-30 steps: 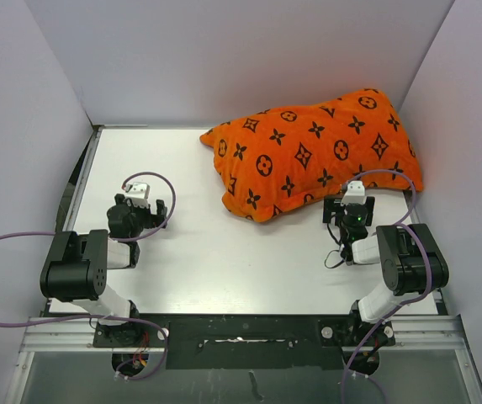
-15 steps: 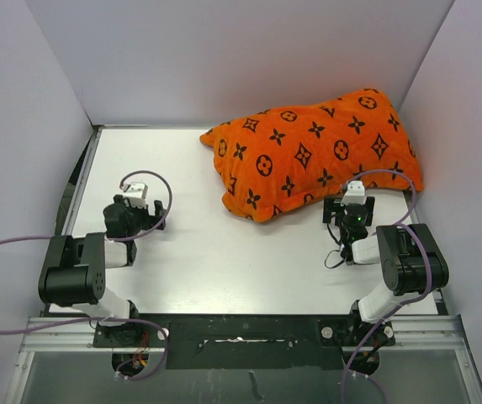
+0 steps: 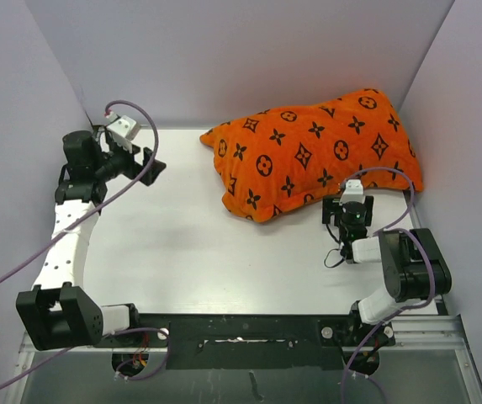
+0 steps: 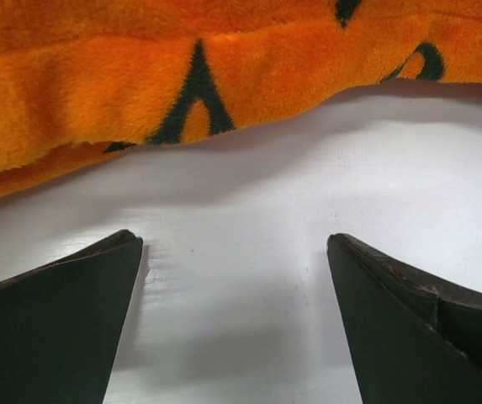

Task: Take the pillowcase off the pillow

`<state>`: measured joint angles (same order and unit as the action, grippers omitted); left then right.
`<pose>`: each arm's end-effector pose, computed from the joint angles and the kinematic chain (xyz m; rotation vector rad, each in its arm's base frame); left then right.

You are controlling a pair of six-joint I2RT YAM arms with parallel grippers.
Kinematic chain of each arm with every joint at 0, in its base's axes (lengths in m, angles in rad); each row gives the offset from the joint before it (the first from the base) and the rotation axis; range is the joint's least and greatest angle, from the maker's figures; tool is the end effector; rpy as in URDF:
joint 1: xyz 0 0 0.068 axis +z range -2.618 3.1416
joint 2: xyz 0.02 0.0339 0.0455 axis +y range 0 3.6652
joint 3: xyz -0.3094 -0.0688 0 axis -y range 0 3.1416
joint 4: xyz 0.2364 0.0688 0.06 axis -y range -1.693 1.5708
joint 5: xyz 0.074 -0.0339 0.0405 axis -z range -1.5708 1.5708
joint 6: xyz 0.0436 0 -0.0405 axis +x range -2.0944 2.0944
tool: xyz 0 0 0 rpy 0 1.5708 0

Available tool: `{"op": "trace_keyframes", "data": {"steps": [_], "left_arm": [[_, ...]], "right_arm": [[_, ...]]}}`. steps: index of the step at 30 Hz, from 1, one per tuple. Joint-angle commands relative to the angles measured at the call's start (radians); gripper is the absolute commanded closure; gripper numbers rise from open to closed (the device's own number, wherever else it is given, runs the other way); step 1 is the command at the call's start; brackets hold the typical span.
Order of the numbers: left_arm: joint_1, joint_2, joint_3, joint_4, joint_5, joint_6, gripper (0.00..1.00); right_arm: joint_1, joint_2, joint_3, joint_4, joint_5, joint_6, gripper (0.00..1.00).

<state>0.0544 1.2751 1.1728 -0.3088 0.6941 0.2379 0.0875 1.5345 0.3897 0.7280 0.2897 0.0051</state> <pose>0.2708 -0.0132 0.4021 0.6096 1.8129 -0.4885 0.2670 0.0109 0.1853 0.1056 1.9734 -0.2274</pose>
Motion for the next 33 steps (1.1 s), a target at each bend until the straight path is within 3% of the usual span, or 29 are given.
{"op": "trace_keyframes", "data": {"steps": [1, 4, 7, 9, 11, 13, 19, 25, 30, 31, 33], "left_arm": [[-0.180, 0.045, -0.008, -0.222, 0.008, 0.071, 0.02], [-0.279, 0.122, 0.014, -0.181, -0.043, 0.035, 0.02], [-0.348, 0.234, 0.092, -0.183, -0.076, -0.006, 0.02], [-0.384, 0.290, 0.138, -0.176, -0.074, -0.021, 0.02], [-0.416, 0.335, 0.176, -0.162, -0.058, -0.020, 0.02], [-0.443, 0.386, 0.211, -0.141, -0.070, -0.030, 0.02], [-0.494, 0.549, 0.311, -0.072, -0.155, -0.095, 0.02], [-0.527, 0.698, 0.383, -0.023, -0.313, -0.097, 0.02], [-0.528, 0.754, 0.399, 0.010, -0.280, -0.110, 0.02], [-0.530, 0.758, 0.397, 0.024, -0.264, -0.117, 0.05], [-0.528, 0.771, 0.407, 0.033, -0.240, -0.131, 0.32]], "right_arm": [[0.000, -0.277, 0.170, -0.361, 0.184, 0.171, 0.02], [-0.083, -0.440, 0.222, -0.538, 0.100, 0.376, 0.02], [-0.217, -0.489, 0.297, -0.724, -0.068, 0.618, 0.02], [-0.297, -0.488, 0.309, -0.732, -0.196, 0.683, 0.02], [-0.347, -0.477, 0.317, -0.694, -0.367, 0.662, 0.02], [-0.349, -0.452, 0.370, -0.734, -0.437, 0.600, 0.02], [-0.251, -0.424, 0.496, -0.902, -0.351, 0.438, 0.02], [-0.033, -0.407, 0.578, -1.002, -0.194, 0.320, 0.02], [0.149, -0.436, 0.595, -1.082, -0.100, 0.264, 0.02], [0.180, -0.446, 0.595, -1.104, -0.081, 0.261, 0.02], [0.218, -0.468, 0.597, -1.148, -0.039, 0.260, 0.02]]}}
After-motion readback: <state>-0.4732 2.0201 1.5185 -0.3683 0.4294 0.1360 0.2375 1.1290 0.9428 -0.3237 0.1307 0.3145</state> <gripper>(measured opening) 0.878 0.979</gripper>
